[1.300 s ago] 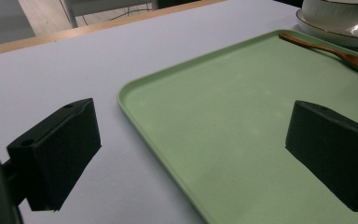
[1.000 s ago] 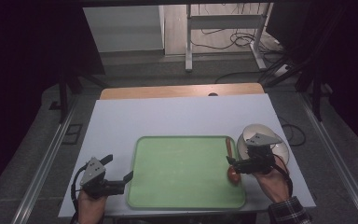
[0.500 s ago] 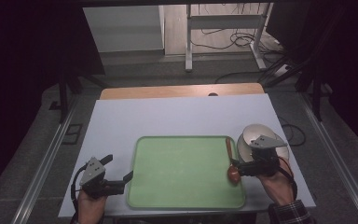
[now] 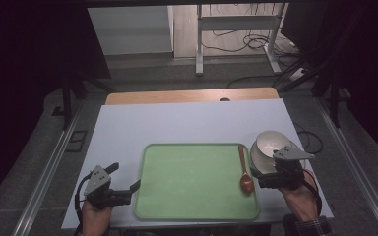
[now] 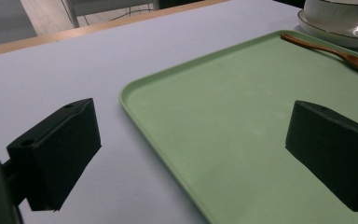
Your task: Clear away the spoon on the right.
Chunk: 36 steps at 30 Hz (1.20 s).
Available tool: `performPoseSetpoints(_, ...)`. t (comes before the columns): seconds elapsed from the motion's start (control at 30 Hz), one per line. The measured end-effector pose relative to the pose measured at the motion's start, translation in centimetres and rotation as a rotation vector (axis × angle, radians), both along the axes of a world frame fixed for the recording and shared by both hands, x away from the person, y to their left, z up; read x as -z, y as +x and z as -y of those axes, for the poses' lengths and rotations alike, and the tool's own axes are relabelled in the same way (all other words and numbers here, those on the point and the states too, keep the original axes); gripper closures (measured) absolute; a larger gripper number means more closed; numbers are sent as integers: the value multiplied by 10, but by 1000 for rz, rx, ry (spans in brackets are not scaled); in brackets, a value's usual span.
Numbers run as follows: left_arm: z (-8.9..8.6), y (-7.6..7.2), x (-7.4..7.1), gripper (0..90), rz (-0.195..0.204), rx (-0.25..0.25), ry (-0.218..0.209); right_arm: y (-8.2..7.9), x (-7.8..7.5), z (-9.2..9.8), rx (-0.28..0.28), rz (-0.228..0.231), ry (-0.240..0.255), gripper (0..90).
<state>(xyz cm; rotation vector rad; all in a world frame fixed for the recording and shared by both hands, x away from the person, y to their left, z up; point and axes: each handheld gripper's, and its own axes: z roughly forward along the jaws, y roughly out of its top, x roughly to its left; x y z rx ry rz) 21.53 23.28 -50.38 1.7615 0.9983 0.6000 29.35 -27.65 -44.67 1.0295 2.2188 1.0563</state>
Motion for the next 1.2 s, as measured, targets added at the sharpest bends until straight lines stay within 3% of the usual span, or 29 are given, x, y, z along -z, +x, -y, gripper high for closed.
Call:
performPoseSetpoints(0.77,0,0,0,27,3,-2,3,-23,7,34,56,45,45,0)
performPoseSetpoints(1.2,0,0,0,27,4,-3,3,-26,20,42,72,17,36,0)
